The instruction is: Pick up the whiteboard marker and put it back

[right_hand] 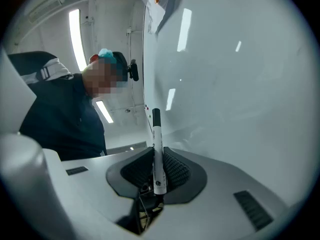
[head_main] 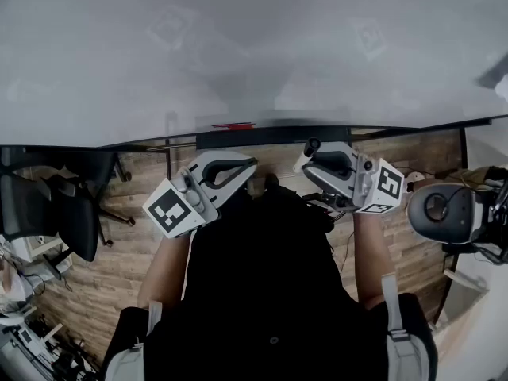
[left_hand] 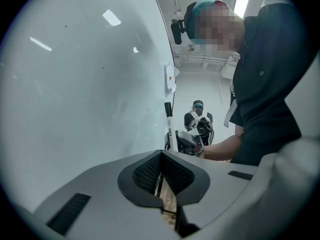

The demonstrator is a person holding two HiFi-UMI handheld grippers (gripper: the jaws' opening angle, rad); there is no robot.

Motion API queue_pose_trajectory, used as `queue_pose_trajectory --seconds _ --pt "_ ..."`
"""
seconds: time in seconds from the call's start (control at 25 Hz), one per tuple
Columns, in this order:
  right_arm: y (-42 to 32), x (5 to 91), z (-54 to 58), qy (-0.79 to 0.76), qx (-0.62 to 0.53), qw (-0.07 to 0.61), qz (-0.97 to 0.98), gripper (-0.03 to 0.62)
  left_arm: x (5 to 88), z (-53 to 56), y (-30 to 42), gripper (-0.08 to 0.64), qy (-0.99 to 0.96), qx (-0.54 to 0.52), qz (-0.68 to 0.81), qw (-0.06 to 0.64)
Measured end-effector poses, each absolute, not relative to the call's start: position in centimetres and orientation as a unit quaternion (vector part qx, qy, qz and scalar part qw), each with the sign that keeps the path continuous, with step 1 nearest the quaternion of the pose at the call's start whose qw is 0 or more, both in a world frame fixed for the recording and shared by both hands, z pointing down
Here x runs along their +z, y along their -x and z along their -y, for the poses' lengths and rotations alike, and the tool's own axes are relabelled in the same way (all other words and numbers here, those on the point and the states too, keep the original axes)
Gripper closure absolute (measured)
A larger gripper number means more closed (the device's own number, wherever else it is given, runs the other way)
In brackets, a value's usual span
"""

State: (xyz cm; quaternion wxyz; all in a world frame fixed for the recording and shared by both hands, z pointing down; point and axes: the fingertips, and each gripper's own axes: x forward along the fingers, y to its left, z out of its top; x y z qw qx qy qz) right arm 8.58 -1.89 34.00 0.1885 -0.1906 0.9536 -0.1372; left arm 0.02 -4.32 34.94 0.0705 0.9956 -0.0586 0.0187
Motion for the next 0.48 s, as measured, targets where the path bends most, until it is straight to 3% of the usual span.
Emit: queue_pose_trajectory --seconds 0.16,0.48 --pt "-9.5 34.4 1.8 0.186 -0.148 0.212 -0.948 0.518 35.0 4.2 0.1 0.548 -0.995 0.019 0.057 0.074" --pt "-9.0 35.9 1.6 0.185 -0.156 0.195 -0.950 0.518 36.5 3.8 0.6 0.549 -0.994 0.029 0.060 0.087"
